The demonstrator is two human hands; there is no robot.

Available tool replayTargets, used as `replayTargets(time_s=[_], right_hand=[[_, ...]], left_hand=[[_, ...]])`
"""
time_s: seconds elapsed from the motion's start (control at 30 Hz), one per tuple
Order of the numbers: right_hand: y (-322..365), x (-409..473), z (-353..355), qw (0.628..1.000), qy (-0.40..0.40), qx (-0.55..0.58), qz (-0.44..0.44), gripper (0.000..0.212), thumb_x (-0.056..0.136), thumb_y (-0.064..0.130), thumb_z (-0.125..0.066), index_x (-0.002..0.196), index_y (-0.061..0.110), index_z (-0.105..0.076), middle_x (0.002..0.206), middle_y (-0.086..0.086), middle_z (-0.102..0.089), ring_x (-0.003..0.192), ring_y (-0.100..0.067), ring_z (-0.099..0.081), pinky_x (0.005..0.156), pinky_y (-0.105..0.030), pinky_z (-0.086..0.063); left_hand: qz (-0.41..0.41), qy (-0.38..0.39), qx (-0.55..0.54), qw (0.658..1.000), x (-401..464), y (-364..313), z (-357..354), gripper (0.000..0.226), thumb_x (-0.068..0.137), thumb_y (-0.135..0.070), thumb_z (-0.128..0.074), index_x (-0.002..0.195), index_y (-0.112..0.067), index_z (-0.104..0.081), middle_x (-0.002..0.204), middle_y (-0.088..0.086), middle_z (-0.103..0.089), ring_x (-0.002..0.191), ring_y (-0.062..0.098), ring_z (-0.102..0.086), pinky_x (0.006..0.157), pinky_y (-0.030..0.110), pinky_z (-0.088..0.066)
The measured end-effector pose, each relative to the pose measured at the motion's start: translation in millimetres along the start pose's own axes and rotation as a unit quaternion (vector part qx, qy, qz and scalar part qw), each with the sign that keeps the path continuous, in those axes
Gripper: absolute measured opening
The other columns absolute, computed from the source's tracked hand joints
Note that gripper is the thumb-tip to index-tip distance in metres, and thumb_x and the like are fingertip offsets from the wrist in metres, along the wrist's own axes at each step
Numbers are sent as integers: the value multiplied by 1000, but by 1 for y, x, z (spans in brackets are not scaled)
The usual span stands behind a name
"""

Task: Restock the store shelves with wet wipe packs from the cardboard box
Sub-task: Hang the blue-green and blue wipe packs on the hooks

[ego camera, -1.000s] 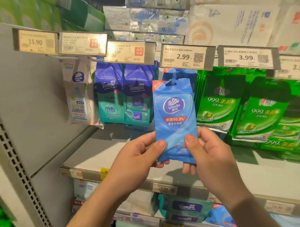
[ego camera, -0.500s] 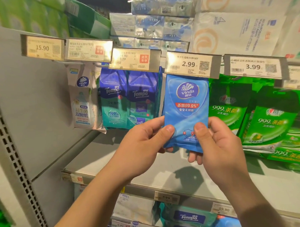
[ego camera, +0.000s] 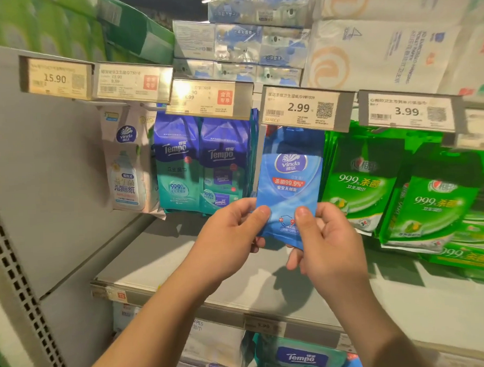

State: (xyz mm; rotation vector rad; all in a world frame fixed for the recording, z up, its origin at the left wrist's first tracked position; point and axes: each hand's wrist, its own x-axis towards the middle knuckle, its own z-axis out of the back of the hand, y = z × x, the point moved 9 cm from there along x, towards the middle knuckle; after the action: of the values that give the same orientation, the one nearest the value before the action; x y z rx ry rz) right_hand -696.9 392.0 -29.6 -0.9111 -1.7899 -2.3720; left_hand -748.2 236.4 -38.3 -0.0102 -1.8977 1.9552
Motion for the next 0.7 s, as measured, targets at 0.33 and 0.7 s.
replayTargets(time_s=[0.33, 0.7], right_hand=[[-52, -24, 2, 993, 59, -39, -97, 24, 102, 32, -58, 83, 18, -60, 67, -6, -69, 44, -24, -62, 45, -25, -42], [-95, -88, -46, 963, 236, -43, -125, 16, 97, 50, -51, 94, 41, -64, 84, 13, -73, 70, -10, -69, 72, -42, -59]], left_hand=[[124, -64, -31, 990, -31, 69, 4, 22, 96, -39, -67, 110, -23, -73, 91, 3, -78, 74, 17, -64, 75, 36, -52], [216, -146, 142, 955, -147, 131, 50, 45, 75, -66, -59, 115, -49, -68, 98, -10, -77, 92, 10, -72, 90, 39, -55]])
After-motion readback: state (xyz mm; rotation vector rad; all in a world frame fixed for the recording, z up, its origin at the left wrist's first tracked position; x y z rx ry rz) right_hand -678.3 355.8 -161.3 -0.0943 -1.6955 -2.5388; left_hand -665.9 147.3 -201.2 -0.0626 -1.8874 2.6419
